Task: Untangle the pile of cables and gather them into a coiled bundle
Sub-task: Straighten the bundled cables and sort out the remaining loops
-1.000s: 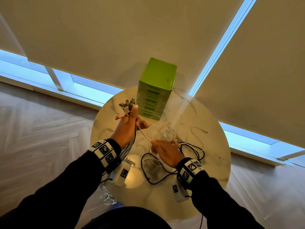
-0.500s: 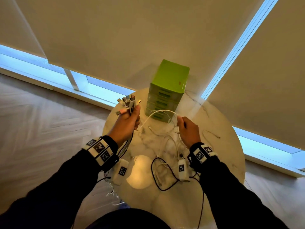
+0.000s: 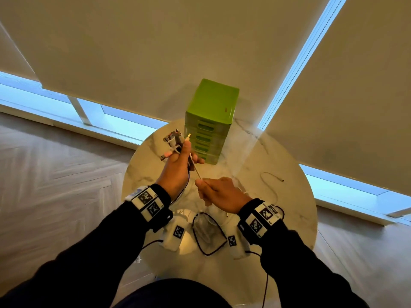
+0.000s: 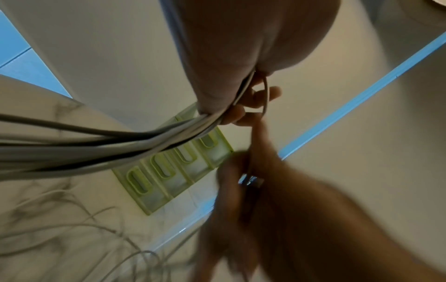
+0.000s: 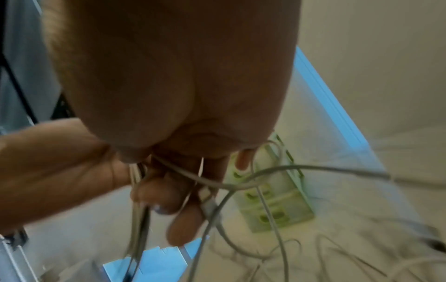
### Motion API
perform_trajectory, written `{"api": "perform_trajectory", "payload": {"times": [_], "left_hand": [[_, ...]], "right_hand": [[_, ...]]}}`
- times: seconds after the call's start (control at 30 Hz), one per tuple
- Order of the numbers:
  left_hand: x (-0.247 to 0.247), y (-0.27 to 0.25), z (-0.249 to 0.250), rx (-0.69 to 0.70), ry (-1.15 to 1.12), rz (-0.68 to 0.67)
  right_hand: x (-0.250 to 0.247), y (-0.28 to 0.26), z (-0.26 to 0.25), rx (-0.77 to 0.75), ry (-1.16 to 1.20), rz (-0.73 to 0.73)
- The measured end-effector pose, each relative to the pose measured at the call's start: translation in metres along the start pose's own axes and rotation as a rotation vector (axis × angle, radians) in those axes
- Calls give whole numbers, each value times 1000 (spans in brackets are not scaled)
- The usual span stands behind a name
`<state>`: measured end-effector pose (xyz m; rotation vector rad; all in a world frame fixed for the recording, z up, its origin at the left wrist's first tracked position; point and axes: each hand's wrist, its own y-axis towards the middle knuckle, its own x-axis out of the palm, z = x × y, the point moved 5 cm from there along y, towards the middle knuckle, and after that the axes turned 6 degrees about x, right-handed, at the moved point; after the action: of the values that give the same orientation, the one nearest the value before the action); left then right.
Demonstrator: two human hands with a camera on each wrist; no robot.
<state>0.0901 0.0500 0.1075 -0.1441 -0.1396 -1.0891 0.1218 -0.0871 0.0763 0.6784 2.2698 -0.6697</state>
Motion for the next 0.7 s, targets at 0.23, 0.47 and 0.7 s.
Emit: {"api": "perform_trajectory", "payload": {"times": [0.23,0.47,0.7], "left_hand": [[-15,25,36,126,-148,29],[-48,38,68,220,-123,174],[-15,11,17,51,254,-77]], "right_hand": [[29,-17,91,243,-114,-157],[-18,-34,146,394,-287,-51],[-73,-13,66,122,170,394]]}}
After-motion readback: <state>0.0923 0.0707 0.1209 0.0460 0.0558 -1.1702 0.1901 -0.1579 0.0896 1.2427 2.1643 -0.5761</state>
